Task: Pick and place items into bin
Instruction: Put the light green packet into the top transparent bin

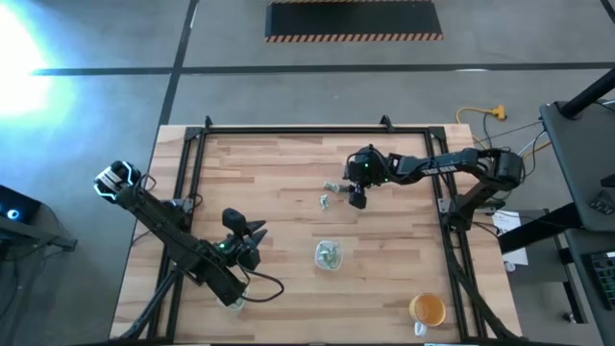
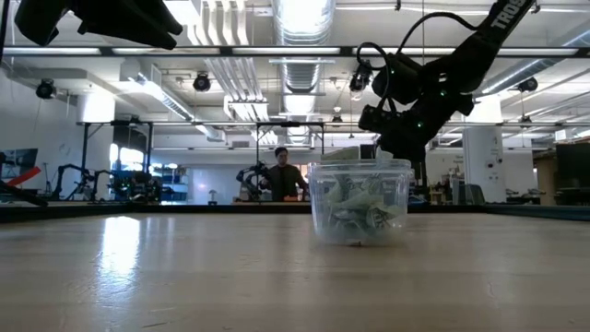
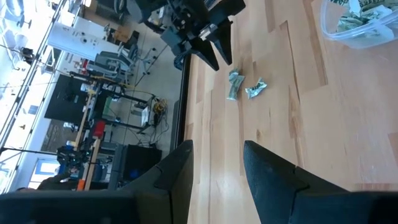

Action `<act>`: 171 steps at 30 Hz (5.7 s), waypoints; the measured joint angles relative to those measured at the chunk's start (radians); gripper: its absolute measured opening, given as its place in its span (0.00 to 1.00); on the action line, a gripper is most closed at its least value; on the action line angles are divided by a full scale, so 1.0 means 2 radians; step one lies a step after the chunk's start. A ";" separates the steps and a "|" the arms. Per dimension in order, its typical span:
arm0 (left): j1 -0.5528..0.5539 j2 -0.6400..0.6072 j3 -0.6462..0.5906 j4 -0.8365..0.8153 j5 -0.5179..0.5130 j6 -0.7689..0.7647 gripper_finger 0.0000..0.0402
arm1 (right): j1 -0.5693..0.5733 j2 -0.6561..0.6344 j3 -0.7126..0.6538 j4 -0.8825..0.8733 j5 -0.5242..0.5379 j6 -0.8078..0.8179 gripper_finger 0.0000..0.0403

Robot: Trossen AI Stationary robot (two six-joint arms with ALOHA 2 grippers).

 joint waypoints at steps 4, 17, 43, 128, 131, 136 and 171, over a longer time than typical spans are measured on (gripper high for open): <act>0.000 0.000 0.000 0.000 0.000 0.000 0.31 | 0.000 0.000 -0.004 0.018 -0.011 -0.023 0.44; 0.000 0.000 -0.001 0.000 0.000 0.000 0.31 | 0.000 0.001 -0.021 0.057 -0.011 -0.028 0.44; 0.000 0.000 -0.001 0.000 0.003 -0.001 0.31 | -0.001 0.074 0.015 0.035 0.008 -0.029 0.32; 0.004 -0.002 -0.020 0.012 -0.011 0.008 0.31 | 0.335 -0.007 0.172 -0.150 0.009 0.011 0.41; 0.029 -0.015 -0.057 0.028 -0.036 0.016 0.31 | 0.346 -0.030 0.171 -0.149 0.088 0.000 0.40; 0.119 -0.068 -0.137 0.125 0.000 0.068 0.31 | 0.349 -0.063 0.153 -0.165 0.166 0.009 0.38; 0.450 -0.267 -0.258 0.437 0.353 0.433 0.31 | 0.075 -0.078 -0.027 0.071 0.098 -0.015 0.29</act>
